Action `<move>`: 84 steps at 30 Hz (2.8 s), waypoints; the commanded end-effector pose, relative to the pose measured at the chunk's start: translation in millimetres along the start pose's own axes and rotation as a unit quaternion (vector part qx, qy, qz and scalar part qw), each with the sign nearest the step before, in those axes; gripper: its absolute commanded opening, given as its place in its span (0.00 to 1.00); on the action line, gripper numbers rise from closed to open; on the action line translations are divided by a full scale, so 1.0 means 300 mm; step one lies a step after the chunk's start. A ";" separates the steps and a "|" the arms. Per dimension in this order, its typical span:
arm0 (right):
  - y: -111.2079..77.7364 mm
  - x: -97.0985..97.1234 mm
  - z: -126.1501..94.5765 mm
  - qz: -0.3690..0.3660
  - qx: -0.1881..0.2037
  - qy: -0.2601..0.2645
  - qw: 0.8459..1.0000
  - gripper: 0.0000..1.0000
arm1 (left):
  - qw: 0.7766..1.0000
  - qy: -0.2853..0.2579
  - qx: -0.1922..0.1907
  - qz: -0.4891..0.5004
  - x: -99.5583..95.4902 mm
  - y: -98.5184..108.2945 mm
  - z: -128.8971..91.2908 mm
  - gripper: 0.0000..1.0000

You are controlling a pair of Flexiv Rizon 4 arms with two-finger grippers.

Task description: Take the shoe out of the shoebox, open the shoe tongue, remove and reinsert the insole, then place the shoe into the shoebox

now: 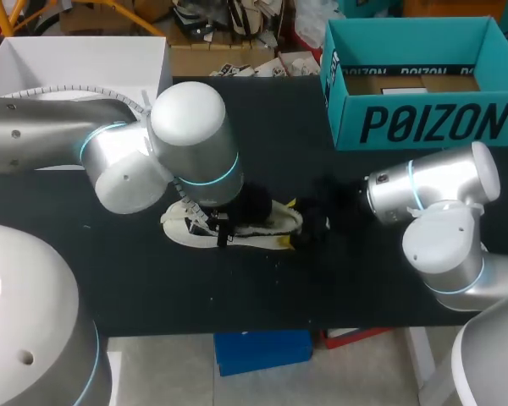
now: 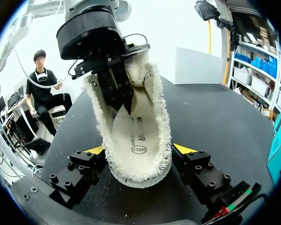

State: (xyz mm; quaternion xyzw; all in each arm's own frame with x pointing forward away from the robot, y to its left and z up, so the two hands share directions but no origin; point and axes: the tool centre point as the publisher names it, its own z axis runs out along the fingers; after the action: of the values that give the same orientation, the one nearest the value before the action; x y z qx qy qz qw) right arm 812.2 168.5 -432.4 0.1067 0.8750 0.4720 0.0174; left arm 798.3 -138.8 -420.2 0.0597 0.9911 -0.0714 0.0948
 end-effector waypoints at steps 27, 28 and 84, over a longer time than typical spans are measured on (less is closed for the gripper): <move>-0.002 -0.005 0.004 0.001 0.001 0.000 1.000 0.00 | 0.999 0.001 0.043 -0.015 0.010 0.043 -0.098 0.00; -0.002 -0.005 0.004 0.001 0.001 0.000 1.000 0.00 | 0.999 0.000 0.046 -0.014 0.010 0.041 -0.099 0.00; -0.002 -0.005 0.004 0.001 0.001 0.000 1.000 0.00 | 0.992 -0.062 0.056 0.098 -0.055 -0.187 -0.011 0.47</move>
State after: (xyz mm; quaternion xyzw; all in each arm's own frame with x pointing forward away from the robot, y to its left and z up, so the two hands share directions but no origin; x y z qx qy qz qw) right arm 811.5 168.6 -432.1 0.1067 0.8749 0.4722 0.0170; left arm 802.8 -186.9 -397.6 0.1565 0.9673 -0.1205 0.1592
